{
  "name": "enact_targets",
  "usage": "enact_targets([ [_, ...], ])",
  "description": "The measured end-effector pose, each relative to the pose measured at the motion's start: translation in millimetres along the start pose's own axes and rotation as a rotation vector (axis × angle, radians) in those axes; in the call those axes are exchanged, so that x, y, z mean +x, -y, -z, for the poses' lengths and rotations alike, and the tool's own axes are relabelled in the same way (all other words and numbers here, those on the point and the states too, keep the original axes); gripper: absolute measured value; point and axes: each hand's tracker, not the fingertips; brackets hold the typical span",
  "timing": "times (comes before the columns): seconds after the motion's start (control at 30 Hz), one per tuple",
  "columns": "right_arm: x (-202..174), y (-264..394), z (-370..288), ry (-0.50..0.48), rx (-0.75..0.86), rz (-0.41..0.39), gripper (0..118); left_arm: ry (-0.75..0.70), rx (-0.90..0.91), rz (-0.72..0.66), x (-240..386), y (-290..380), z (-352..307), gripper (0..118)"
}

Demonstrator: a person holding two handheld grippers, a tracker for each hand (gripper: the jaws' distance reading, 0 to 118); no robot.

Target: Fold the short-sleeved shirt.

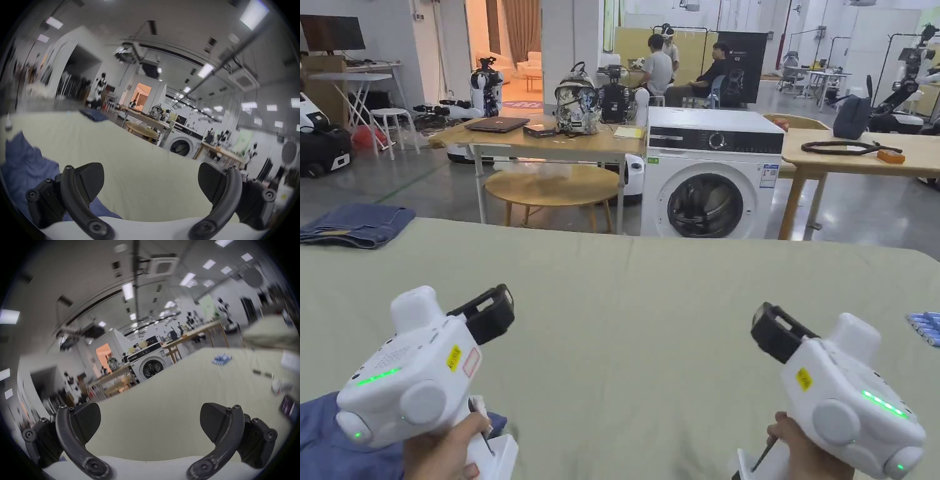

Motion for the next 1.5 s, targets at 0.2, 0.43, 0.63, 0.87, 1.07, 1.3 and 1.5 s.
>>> enact_targets([
  [0.2, -33, 0, 3, 0.006, 0.022, -0.624, 118, -0.114, 0.038, 0.889, 34, 15, 6, 115],
  [0.43, -64, 55, -3, -0.008, 0.259, -1.732, 118, -0.146, 0.153, 1.756, 59, 55, 6, 115],
  [0.63, -64, 65, -6, 0.005, 0.323, -1.816, 118, -0.129, 0.133, 1.614, 63, 52, 1, 115],
  [0.87, -63, 35, -6, -0.015, 0.050, -1.003, 118, -0.094, 0.018, 0.687, 42, 17, 3, 115],
  [1.07, -35, 20, 1, -0.040, -0.050, -0.424, 118, -0.046, 0.057, 0.421, 38, 15, -14, 115],
  [1.3, -34, 25, -4, 0.001, 0.001, -0.490, 118, -0.039, 0.080, 0.452, 39, 8, -9, 115],
  [1.5, -39, 30, -9, -0.001, 0.017, -0.598, 118, -0.053, 0.081, 0.548, 45, 8, -6, 114],
])
